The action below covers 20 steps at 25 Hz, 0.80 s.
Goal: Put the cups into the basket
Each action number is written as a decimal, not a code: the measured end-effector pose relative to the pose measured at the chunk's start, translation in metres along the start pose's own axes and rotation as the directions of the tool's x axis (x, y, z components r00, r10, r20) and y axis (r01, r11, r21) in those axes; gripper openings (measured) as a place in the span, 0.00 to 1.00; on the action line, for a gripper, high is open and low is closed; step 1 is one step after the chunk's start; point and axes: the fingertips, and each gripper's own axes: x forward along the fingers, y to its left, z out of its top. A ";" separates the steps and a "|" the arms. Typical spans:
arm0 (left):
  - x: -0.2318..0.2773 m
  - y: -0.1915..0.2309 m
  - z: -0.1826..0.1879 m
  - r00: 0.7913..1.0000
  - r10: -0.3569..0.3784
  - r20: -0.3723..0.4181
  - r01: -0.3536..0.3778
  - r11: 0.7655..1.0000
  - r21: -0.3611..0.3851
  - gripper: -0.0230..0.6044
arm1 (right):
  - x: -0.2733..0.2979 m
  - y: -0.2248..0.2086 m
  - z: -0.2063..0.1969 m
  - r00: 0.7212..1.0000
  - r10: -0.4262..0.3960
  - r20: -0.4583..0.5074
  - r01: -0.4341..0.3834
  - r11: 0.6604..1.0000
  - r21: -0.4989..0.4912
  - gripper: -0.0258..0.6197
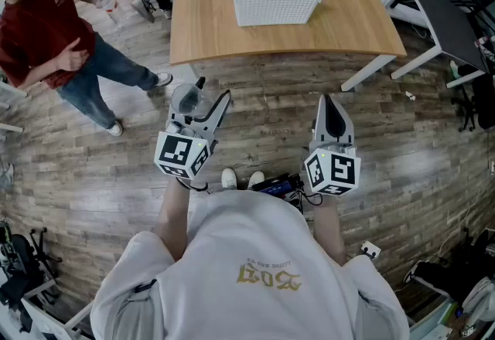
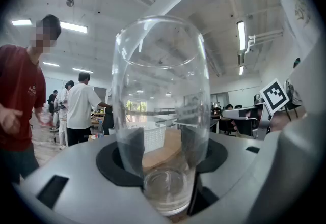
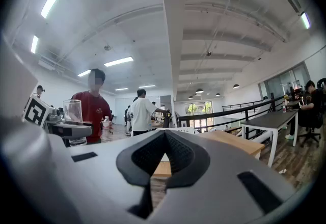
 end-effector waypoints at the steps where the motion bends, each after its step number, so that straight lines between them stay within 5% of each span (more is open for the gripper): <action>1: -0.001 0.002 0.000 1.000 0.002 -0.001 -0.002 1.000 -0.001 0.44 | 0.000 0.001 0.000 1.000 0.000 0.000 0.000 1.000 0.000 0.05; 20: -0.004 -0.007 0.002 1.000 0.015 -0.015 -0.015 1.000 0.006 0.44 | -0.003 -0.002 0.002 0.999 0.025 0.020 -0.025 0.999 0.036 0.05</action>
